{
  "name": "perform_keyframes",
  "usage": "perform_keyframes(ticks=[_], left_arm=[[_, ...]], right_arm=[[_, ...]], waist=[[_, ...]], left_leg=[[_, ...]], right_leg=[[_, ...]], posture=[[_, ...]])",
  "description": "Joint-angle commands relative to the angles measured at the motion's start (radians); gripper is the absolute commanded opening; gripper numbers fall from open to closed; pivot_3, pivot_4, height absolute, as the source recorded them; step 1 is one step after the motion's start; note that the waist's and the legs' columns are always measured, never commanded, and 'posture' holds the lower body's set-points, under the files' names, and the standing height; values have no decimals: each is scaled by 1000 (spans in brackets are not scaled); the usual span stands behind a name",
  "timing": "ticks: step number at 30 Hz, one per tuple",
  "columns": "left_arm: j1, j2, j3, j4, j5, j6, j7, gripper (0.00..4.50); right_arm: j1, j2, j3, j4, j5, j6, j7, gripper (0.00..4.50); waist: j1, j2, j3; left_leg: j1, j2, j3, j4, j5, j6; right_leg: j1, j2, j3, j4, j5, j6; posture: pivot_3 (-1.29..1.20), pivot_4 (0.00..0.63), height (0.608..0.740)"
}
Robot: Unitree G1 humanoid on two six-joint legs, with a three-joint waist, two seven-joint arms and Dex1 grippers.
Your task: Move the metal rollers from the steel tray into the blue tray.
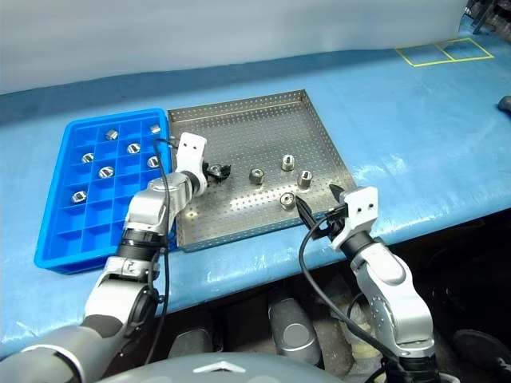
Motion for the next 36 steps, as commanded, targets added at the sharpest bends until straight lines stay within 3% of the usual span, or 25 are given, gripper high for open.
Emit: perform_keyframes(ticks=[1,2,10,18,21,25,30,36], left_arm=[[10,-11,5,-54,-19,26,-8,4273],[16,-10,0,-58,-16,29,-7,4273],[29,-20,10,-79,-5,9,24,1825],[108,-98,101,-289,-2,-229,200,1826],[139,-157,180,-417,39,-260,383,1826],[202,-211,253,-561,108,-260,572,1826],[303,-246,289,-650,159,-194,668,1826],[382,-260,282,-720,153,-157,664,1826]], right_arm=[[-20,5,1,-3,0,-15,6,4500],[-23,5,2,0,-2,-17,7,4500],[-21,5,3,10,-9,-21,14,4500],[-61,4,11,32,0,-17,36,4500],[-93,6,31,63,-4,-17,54,4500],[-139,8,55,107,-10,-19,77,4500],[-192,11,91,170,-21,-28,110,4500],[-241,36,117,221,-25,-40,134,4500]], waist=[[2,0,0],[3,0,0],[7,0,0],[32,0,0],[53,0,0],[93,0,0],[165,-1,0],[229,-3,0]], left_leg=[[0,0,0,0,0,0],[0,0,0,0,0,0],[0,0,0,0,0,0],[0,0,0,0,0,0],[0,0,0,0,0,0],[1,0,0,-1,0,0],[1,-1,0,0,0,0],[-1,-1,-1,2,0,0]], right_leg=[[0,0,0,0,0,0],[0,0,0,0,0,0],[0,0,0,0,0,0],[0,0,0,0,0,0],[0,0,1,0,0,0],[0,1,0,0,0,0],[1,0,0,0,0,0],[1,0,-1,0,0,-1]], posture=[[-222,150,740],[-221,150,740],[-211,150,740],[-146,150,740],[-108,150,740],[-51,150,740],[15,150,740],[42,150,740]])
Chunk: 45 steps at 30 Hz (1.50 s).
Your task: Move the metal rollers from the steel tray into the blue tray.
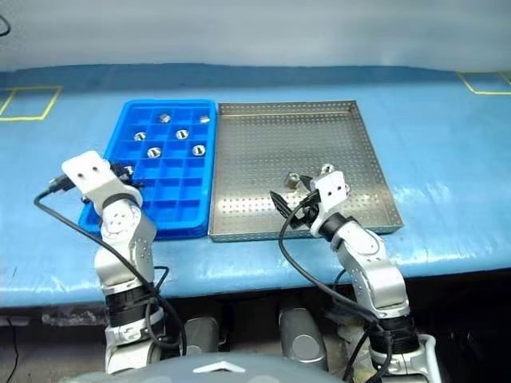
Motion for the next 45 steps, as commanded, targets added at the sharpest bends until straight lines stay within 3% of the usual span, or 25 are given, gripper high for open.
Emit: perform_keyframes(ticks=[1,26,31,34,39,45], left_arm=[[20,-18,-20,-100,-3,10,-8,1826],[164,-76,-81,-199,-73,242,-19,1826],[151,-39,-94,-208,-73,246,-24,3504],[139,7,-115,-216,-116,158,-118,4477],[111,51,-129,-219,-194,49,-259,4477],[70,181,-236,-183,-194,-44,-450,4477]], right_arm=[[-22,15,8,-5,5,-32,22,4500],[14,26,0,-7,-7,-51,22,4500],[13,24,-2,-3,-8,-52,23,4500],[13,32,-10,1,-8,-62,15,4500],[-12,55,-13,4,-17,-74,-4,4500],[-74,103,-65,26,-28,-60,-108,4500]], waist=[[13,0,0],[23,-1,-1],[23,0,-1],[24,-1,-1],[24,-1,-1],[25,0,-1]], left_leg=[[0,0,0,1,0,0],[1,1,2,2,0,0],[2,1,2,2,0,0],[1,1,2,2,0,0],[0,1,2,2,0,0],[1,1,2,2,0,0]], right_leg=[[0,0,0,0,0,0],[1,0,0,0,-1,-3],[1,0,0,0,-1,-3],[1,0,0,0,-1,-3],[1,0,0,-1,-2,-3],[0,0,0,0,-2,-4]], posture=[[57,150,740],[25,150,740],[29,150,740],[33,150,740],[40,150,740],[48,150,740]])
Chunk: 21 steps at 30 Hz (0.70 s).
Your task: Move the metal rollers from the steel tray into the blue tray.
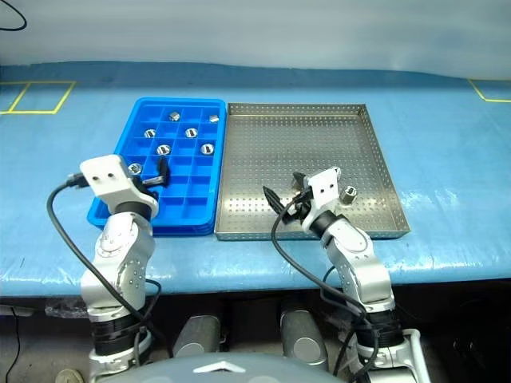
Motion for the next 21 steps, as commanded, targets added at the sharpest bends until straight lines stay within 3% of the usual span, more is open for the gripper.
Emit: perform_keyframes(ticks=[1,4,7,10,16,21], left_arm=[[-44,41,-55,11,-16,-57,-105,4477],[-101,55,-104,79,-44,-70,-194,4477],[-189,101,-208,202,16,-120,-285,4477],[-263,80,-242,302,-13,-161,-357,4477],[-371,41,-296,533,-16,-237,-481,4477],[-440,6,-295,713,-10,-182,-494,4477]], right_arm=[[-36,5,-39,-13,-4,-19,-33,4500],[-35,1,-63,-25,11,-20,-38,4500],[-7,-16,-91,-61,37,-7,-26,4500],[24,-35,-117,-95,44,-1,-32,4500],[95,-83,-181,-186,31,14,-73,4500],[171,-80,-236,-253,45,16,-114,4500]], waist=[[2,0,0],[5,0,0],[7,0,0],[-1,0,0],[-46,1,-1],[-94,1,-1]], left_leg=[[0,0,0,0,0,0],[0,-1,0,0,0,0],[-1,-1,0,0,0,0],[-1,-1,0,0,0,0],[-1,0,1,-1,0,0],[-1,-1,1,0,0,0]], right_leg=[[0,0,0,0,0,0],[1,-1,0,-1,0,0],[0,-1,0,-1,0,0],[0,-1,0,-1,0,0],[0,0,1,-1,0,0],[0,0,1,-1,0,1]], posture=[[43,150,740],[33,150,740],[14,150,740],[-36,150,740],[-164,150,740],[-237,150,740]])
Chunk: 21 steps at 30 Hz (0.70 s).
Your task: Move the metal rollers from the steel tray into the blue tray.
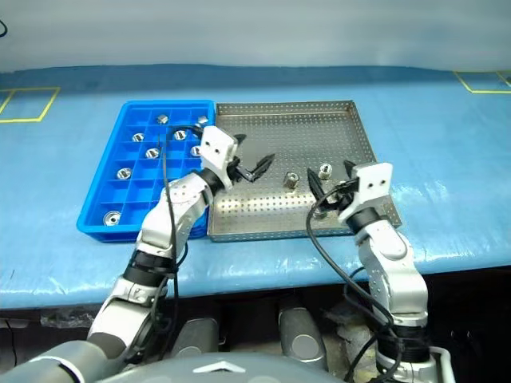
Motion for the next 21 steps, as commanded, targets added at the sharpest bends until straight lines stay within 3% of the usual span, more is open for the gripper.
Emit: perform_keyframes(ticks=[1,8,14,21], left_arm=[[-51,-45,32,91,-33,7,-16,4477],[-97,-90,17,266,-5,-45,-45,4477],[-114,-108,39,340,35,-42,40,4477],[-113,-117,79,372,56,-27,148,4477]], right_arm=[[42,8,-43,-79,21,0,-28,4500],[97,16,-43,-124,16,6,-48,4500],[118,17,-34,-144,13,15,-54,4500],[129,19,-30,-150,12,18,-58,4500]], waist=[[-19,0,0],[-103,1,0],[-160,1,0],[-186,1,0]], left_leg=[[0,0,0,0,0,0],[0,0,0,0,0,0],[1,0,0,-1,0,0],[1,0,0,-2,0,0]], right_leg=[[0,0,0,0,0,0],[0,0,0,1,0,1],[0,0,1,0,0,1],[0,0,1,0,1,3]], posture=[[-253,150,740],[-297,150,740],[-310,150,740],[-311,150,740]])
